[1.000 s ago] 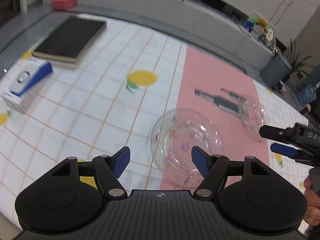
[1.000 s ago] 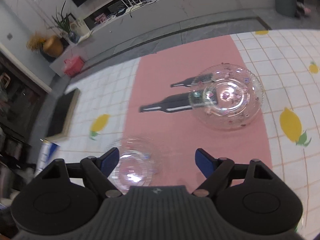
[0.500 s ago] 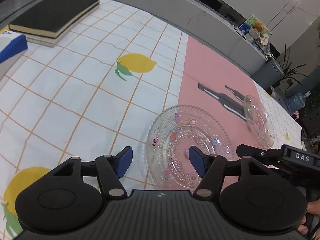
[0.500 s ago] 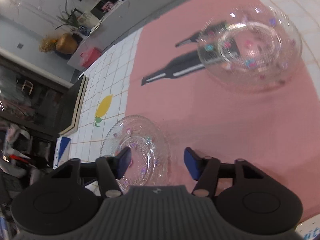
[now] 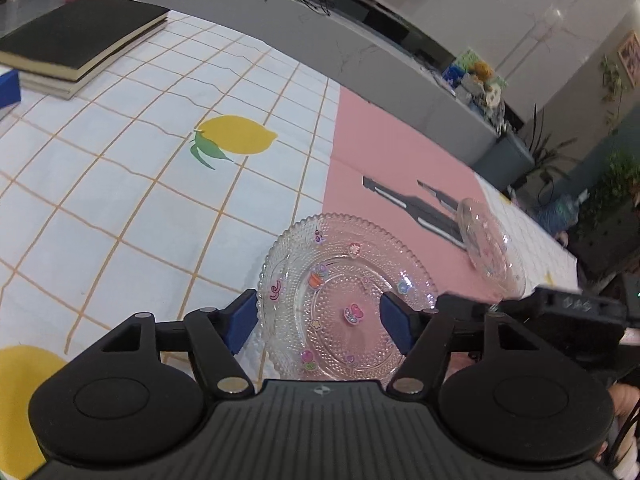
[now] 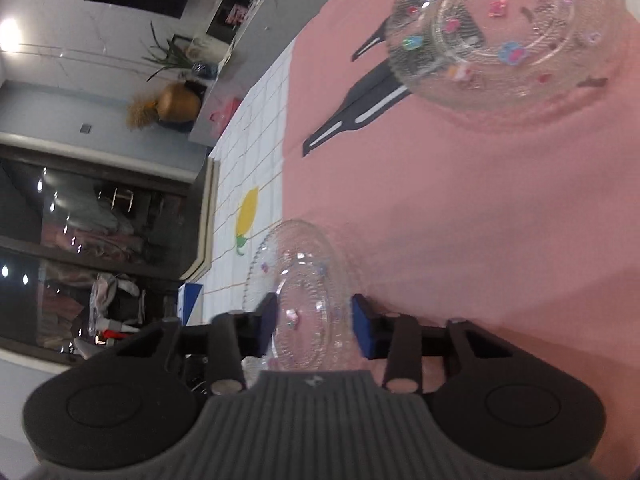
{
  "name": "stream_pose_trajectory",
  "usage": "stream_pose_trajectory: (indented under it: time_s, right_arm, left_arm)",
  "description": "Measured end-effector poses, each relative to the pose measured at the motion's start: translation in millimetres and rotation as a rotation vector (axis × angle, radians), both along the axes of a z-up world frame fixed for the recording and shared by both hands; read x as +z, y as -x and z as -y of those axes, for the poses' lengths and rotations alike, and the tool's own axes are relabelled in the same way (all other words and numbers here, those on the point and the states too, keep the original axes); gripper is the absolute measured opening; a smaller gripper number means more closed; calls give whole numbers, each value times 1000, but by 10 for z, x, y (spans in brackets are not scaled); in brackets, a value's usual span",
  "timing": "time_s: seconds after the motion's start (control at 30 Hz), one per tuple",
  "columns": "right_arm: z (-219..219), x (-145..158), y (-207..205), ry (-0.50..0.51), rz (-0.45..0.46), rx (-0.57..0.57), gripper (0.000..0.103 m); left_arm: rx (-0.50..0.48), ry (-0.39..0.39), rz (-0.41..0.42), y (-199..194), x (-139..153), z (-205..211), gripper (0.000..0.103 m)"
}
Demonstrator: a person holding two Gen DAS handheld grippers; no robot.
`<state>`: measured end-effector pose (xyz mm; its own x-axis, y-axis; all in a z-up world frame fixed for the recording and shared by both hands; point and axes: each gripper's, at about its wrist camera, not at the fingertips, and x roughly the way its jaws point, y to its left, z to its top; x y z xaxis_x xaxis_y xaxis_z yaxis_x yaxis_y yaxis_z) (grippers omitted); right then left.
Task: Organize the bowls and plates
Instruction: 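Close both grippers on the glass plate rim and lift it, then carry the glass plate with both grippers and lower it onto the Fruity plate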
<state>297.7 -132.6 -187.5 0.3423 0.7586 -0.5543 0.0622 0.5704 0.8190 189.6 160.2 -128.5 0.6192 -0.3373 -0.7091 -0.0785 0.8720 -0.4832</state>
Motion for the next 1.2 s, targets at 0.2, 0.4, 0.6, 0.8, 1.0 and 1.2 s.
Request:
stream_pose_trajectory:
  time_s: [0.2, 0.4, 0.6, 0.8, 1.0, 1.2]
  right_arm:
    - [-16, -22, 26, 40, 14, -18, 4]
    - [99, -90, 7, -51, -27, -41, 20]
    - [80, -94, 19, -44, -49, -62, 9]
    - [62, -49, 44, -6, -23, -54, 3]
    - [115, 43, 48, -24, 28, -55, 3]
    - [210, 123, 88, -69, 40, -75, 3]
  left_arm:
    - [102, 209, -15, 34, -95, -245, 73]
    - [148, 346, -5, 52, -196, -356, 73]
    - [172, 397, 2, 66, -248, -364, 74]
    - [232, 336, -77, 57, -238, -418, 21]
    - [227, 298, -92, 48, -227, -392, 13]
    - [201, 317, -49, 65, -68, -373, 13]
